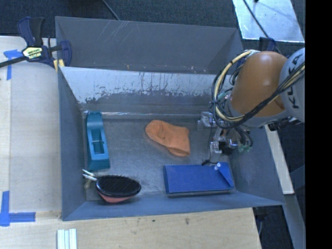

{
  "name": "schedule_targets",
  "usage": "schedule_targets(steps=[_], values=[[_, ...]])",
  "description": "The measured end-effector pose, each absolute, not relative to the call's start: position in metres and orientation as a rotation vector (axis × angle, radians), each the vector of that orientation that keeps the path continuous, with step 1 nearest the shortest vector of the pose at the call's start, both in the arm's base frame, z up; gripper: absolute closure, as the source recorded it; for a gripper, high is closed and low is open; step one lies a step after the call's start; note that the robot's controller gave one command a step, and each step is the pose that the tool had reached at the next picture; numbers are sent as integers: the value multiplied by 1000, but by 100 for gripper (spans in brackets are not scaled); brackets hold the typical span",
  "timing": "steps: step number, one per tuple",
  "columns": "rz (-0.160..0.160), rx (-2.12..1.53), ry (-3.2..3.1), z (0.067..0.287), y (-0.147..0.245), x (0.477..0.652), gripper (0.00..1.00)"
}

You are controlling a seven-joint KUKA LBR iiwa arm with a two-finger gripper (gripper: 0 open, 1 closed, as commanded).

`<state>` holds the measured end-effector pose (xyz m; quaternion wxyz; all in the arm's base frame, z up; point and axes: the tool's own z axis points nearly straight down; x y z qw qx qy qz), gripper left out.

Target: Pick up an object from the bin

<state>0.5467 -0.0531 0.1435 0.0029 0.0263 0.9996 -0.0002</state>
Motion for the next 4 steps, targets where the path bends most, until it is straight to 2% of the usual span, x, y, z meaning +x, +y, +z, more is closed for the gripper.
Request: schedule_targets(steps=[1,2,3,4], values=[[-2,100,3136,115,-5,560,0],[-1,173,3132,84,-44,609,100],[-1,172,3132,83,-44,609,0],[-1,172,3133,83,-44,609,0]])
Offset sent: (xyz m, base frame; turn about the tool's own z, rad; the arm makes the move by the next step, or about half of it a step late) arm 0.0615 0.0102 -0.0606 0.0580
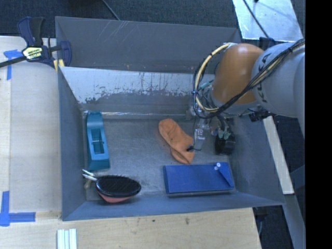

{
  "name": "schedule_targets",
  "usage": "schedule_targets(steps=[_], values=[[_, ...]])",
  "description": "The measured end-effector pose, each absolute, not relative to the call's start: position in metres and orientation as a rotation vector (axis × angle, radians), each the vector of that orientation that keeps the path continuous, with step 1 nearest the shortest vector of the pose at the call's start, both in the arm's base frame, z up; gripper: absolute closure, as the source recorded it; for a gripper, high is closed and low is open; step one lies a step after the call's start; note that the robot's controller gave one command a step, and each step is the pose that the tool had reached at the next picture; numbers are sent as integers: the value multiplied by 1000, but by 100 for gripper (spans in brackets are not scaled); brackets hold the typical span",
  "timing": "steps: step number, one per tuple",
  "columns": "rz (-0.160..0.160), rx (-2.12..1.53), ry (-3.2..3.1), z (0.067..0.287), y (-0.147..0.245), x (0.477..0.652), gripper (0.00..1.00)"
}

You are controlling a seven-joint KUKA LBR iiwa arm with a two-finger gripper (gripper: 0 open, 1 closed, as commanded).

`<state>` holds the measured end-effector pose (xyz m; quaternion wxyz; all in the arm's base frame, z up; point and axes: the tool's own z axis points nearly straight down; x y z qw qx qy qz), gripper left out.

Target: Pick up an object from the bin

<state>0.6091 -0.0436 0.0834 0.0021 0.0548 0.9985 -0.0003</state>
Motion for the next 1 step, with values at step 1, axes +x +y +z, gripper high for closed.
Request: schedule_targets(steps=[1], values=[[-1,85,3144,136,-39,590,0]])
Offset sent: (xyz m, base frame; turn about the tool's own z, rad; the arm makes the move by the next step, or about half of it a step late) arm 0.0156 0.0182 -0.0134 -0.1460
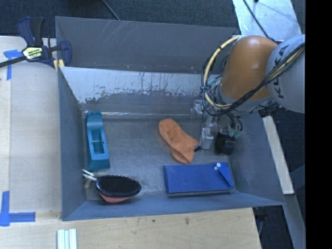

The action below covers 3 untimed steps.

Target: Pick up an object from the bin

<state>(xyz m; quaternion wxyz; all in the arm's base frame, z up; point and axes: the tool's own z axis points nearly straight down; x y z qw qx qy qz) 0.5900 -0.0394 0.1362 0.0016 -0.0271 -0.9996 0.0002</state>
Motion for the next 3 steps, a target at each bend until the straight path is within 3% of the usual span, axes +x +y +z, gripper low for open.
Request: schedule_targets(steps=[1,2,3], values=[[3,-13,-3163,169,-35,595,0],[-1,-144,-3147,93,-19,605,0],[0,-187,-3138,100,0,574,100]])
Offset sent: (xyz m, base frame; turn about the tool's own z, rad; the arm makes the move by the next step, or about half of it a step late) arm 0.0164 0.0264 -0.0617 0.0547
